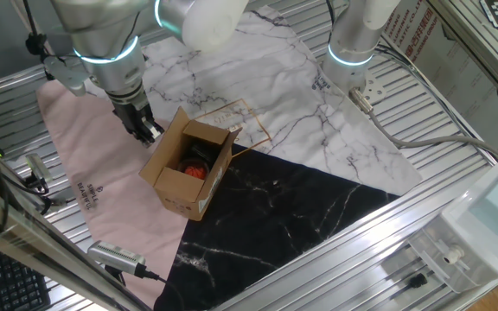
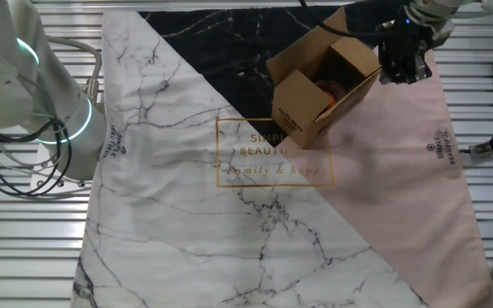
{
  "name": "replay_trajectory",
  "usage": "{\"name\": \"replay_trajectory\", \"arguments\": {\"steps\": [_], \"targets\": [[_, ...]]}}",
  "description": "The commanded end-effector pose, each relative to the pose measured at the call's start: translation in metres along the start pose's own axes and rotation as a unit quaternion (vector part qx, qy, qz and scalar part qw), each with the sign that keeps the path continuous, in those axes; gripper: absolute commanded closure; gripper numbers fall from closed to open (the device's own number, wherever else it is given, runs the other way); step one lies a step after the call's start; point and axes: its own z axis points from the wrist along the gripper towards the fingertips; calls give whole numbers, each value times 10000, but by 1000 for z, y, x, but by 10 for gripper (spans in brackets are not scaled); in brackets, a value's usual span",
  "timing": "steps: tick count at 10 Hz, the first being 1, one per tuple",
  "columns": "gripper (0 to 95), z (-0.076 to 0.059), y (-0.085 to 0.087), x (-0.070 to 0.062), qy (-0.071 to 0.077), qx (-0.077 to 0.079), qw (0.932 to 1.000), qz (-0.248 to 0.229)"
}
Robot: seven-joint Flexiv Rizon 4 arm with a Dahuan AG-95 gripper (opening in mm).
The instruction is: Cover the box
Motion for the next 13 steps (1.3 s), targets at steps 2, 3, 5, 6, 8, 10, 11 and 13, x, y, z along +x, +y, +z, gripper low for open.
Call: {"name": "replay_trajectory", "arguments": {"steps": [2, 3, 5, 6, 8, 10, 11, 13], "targets": [[950, 2, -1, -1, -9, -40, 10000, 8], [950, 3, 0, 0, 0, -68, 10000, 49], [950, 9, 5, 4, -26, -81, 9999, 99], [950, 13, 10, 8, -35, -94, 9998, 145], [950, 17, 18, 12, -36, -92, 9998, 190], [950, 14, 21, 13, -24, -95, 9998, 194], [950, 12, 23, 13, -12, -87, 9998, 204], [950, 8, 29, 15, -10, -104, 9996, 262]]}}
